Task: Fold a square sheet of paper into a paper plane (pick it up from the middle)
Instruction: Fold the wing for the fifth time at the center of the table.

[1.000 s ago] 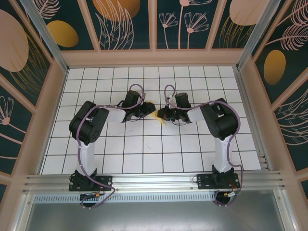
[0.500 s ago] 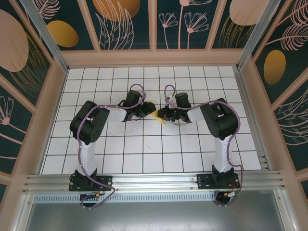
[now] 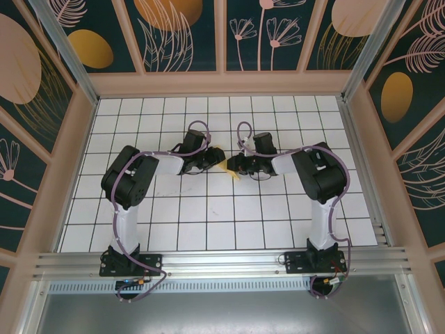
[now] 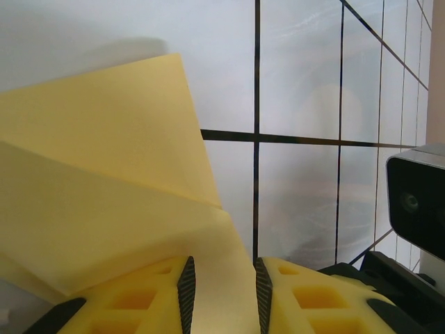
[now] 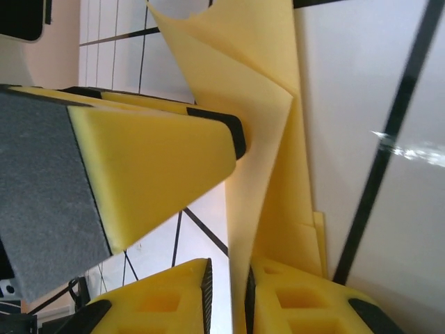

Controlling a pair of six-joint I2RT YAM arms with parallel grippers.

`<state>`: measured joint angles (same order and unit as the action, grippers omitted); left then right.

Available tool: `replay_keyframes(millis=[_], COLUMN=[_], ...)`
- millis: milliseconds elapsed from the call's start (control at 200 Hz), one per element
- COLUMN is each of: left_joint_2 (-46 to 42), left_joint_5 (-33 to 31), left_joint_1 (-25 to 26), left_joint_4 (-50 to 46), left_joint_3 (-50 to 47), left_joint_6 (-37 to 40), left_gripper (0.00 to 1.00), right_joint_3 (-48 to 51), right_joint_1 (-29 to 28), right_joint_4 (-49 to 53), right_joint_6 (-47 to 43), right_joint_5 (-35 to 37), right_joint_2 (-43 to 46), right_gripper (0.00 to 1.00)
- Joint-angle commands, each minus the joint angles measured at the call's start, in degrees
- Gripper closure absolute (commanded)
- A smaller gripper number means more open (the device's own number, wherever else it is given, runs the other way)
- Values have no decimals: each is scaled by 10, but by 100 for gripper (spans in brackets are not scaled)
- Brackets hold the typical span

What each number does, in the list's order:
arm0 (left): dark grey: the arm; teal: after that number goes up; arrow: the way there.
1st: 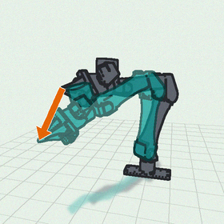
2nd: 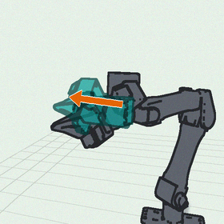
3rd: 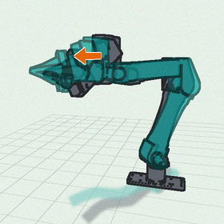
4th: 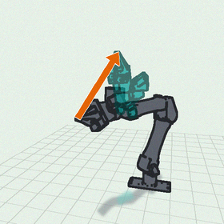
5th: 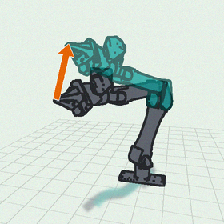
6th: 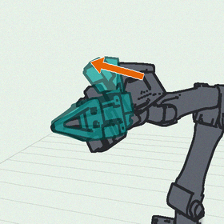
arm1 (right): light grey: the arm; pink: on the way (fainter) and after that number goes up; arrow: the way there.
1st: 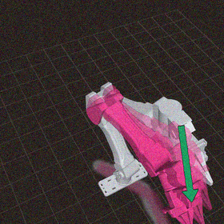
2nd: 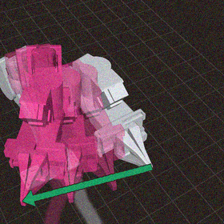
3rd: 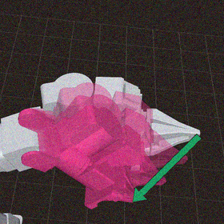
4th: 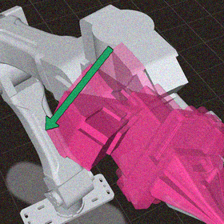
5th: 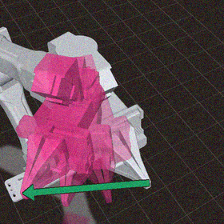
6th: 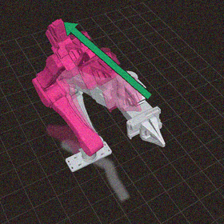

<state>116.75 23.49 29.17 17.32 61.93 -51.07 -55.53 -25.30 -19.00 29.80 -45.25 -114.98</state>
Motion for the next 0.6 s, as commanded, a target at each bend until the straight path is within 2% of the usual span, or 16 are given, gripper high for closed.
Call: replay_keyframes(millis=[0,170,385,595], left_joint_2=[20,20,20,21], left_joint_5=[-28,-27,-31,-39], left_joint_1=[-4,-3,-4,-4], left_joint_4=[-37,-37,-37,-42], left_joint_3=[-1,-3,-4,-4], left_joint_6=[4,3,3,2], left_gripper=[69,69,69,69], right_joint_3=[9,22,28,26], right_joint_1=[9,11,11,14], right_joint_4=[41,52,69,95], right_joint_6=[-31,-40,-42,-40], right_joint_5=[-8,-13,-11,13], right_joint_2=[33,39,25,5], right_gripper=[80,81,92,95])
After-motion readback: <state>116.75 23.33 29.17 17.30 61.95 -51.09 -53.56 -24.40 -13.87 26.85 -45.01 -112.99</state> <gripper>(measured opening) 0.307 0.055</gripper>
